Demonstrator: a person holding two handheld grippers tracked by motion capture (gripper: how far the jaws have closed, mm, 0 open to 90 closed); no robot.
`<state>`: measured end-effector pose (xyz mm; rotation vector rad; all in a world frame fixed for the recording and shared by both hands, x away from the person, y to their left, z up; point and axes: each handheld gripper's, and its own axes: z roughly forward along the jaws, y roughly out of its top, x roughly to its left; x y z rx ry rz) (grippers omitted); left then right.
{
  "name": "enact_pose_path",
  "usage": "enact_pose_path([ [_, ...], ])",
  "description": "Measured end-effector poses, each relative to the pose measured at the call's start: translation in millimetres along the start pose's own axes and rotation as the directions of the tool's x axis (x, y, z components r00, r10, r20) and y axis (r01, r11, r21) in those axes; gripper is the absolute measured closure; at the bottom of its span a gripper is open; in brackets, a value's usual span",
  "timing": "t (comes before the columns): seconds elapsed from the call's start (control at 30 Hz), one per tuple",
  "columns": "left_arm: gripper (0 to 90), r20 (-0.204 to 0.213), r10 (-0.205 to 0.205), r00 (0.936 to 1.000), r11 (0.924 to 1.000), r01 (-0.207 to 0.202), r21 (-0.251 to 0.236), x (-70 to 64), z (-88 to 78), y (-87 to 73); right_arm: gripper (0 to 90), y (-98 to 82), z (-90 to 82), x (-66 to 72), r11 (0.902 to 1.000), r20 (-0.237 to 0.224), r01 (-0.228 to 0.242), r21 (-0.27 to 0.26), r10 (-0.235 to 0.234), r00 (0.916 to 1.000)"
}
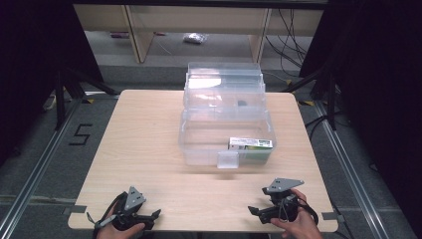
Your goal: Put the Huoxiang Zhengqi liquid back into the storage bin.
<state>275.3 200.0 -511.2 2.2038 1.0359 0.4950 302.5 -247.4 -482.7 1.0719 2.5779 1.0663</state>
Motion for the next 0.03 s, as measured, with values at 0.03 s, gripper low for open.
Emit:
enact_pose_path([
  [0.03, 15.9, 0.0, 0.001, 1.0, 1.0, -0.001, 0.0, 0.0, 0.0, 0.1, 16.7, -0.5, 1.4, 0.7, 0.9999, 0.0, -0.006, -0.013, 0.006, 1.0],
])
